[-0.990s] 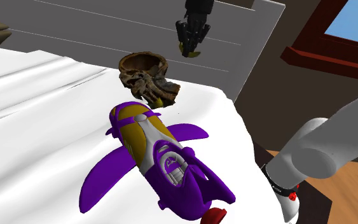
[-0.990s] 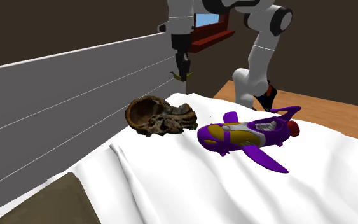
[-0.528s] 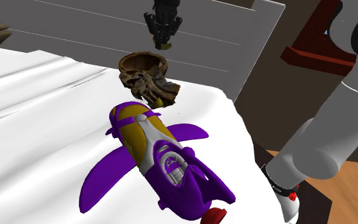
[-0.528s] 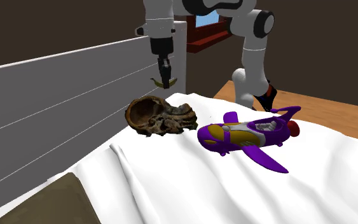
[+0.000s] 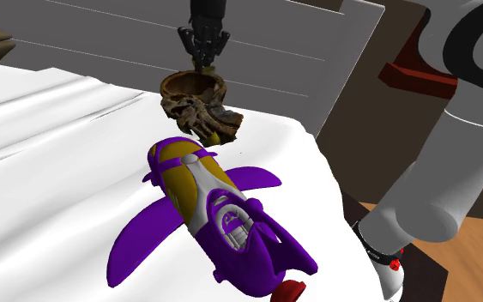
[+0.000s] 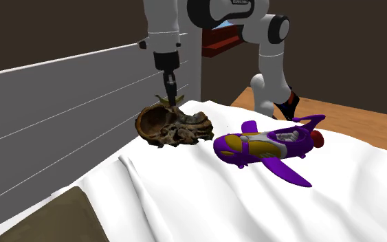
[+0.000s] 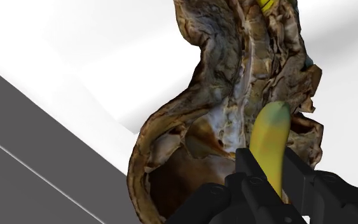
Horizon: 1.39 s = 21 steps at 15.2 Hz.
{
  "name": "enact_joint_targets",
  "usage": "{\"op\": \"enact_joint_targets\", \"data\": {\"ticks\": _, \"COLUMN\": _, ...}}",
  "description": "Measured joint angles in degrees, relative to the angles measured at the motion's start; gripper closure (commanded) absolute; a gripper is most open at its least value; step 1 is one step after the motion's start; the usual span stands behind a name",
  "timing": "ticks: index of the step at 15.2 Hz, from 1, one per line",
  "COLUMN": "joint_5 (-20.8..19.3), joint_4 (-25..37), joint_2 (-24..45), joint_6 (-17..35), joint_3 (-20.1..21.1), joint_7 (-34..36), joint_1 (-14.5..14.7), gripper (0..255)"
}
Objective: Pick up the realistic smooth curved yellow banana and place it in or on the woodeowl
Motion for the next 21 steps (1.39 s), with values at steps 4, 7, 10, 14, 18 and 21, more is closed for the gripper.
{"op": "enact_joint_targets", "data": {"ticks": 4, "joint_5": 0.19, "joint_4": -3.72, "joint_2": -0.56, "joint_6": 3.19, "joint_3": -0.05, "joint_7": -0.17, "joint_1": -0.18, "gripper": 255}}
{"op": "enact_joint_targets", "data": {"ticks": 7, "joint_5": 0.26, "joint_4": -5.96, "joint_2": -0.72, "joint_6": 5.27, "joint_3": -0.12, "joint_7": -0.35, "joint_1": -0.32, "gripper": 255}}
{"op": "enact_joint_targets", "data": {"ticks": 10, "joint_5": 0.35, "joint_4": -6.82, "joint_2": -1.02, "joint_6": 5.85, "joint_3": -0.13, "joint_7": -0.4, "joint_1": -0.38, "gripper": 255}}
{"op": "enact_joint_targets", "data": {"ticks": 14, "joint_5": 0.37, "joint_4": -6.92, "joint_2": -1.07, "joint_6": 5.93, "joint_3": -0.13, "joint_7": -0.4, "joint_1": -0.38, "gripper": 0}}
{"op": "enact_joint_targets", "data": {"ticks": 18, "joint_5": 0.37, "joint_4": -6.92, "joint_2": -1.07, "joint_6": 5.93, "joint_3": -0.13, "joint_7": -0.4, "joint_1": -0.38, "gripper": 0}}
{"op": "enact_joint_targets", "data": {"ticks": 21, "joint_5": 0.35, "joint_4": -5.94, "joint_2": -1.01, "joint_6": 5.02, "joint_3": -0.12, "joint_7": -0.39, "joint_1": -0.37, "gripper": 0}}
